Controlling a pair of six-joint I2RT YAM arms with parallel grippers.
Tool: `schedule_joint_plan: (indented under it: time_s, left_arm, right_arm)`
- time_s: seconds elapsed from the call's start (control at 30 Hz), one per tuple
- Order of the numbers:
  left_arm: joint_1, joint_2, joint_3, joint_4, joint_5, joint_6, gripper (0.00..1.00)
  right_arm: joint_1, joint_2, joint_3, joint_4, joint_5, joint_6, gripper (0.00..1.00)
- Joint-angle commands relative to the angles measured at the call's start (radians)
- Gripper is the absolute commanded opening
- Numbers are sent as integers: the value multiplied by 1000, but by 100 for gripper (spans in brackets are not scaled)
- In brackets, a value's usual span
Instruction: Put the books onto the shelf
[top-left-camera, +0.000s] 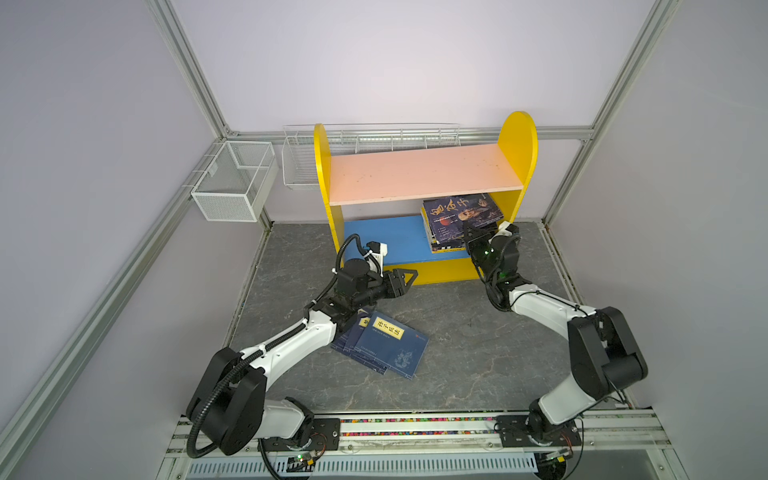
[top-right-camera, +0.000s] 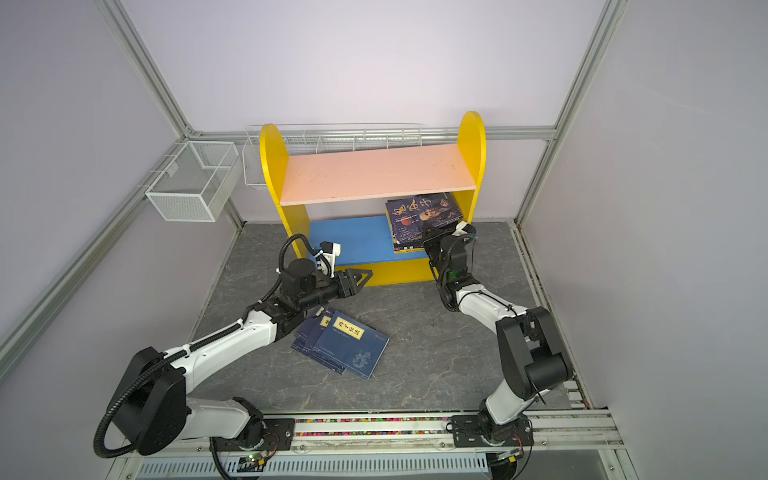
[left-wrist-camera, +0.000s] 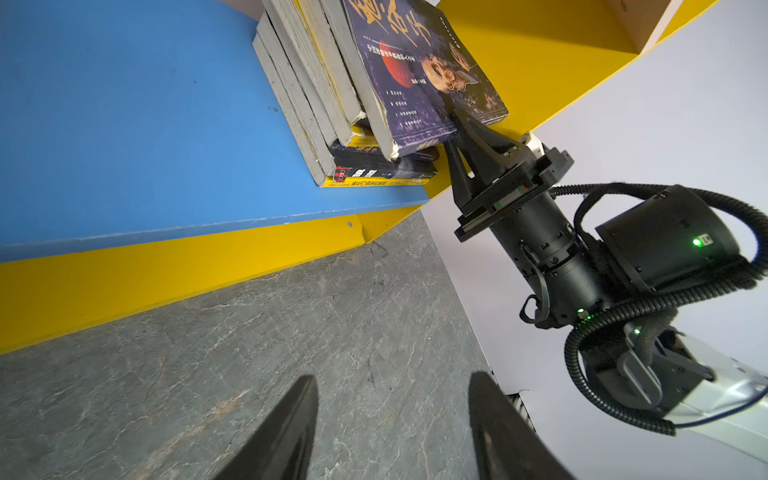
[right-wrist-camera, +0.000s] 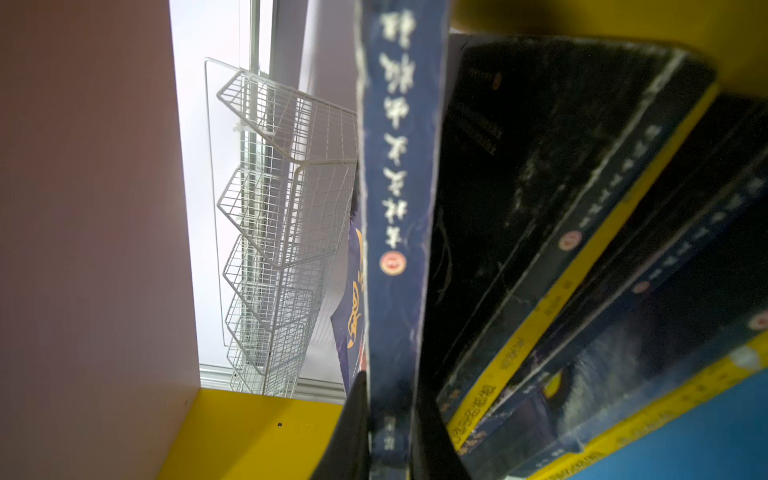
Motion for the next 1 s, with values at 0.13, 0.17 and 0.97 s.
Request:
schedule_joint_plan:
  time_s: [0.13,0.17,0.97]
  left_arm:
    - [1,4,-14,21,7,-6,58]
    - [1,7,-15,24,9,-7,58]
    - [1,27,-16,66,27,-48,59]
  right_arm:
    - [-1,30,65,77,48,50,13]
    - [-1,33,69,77,52,55,14]
    - [37,-120,194,-647,92,-175,70]
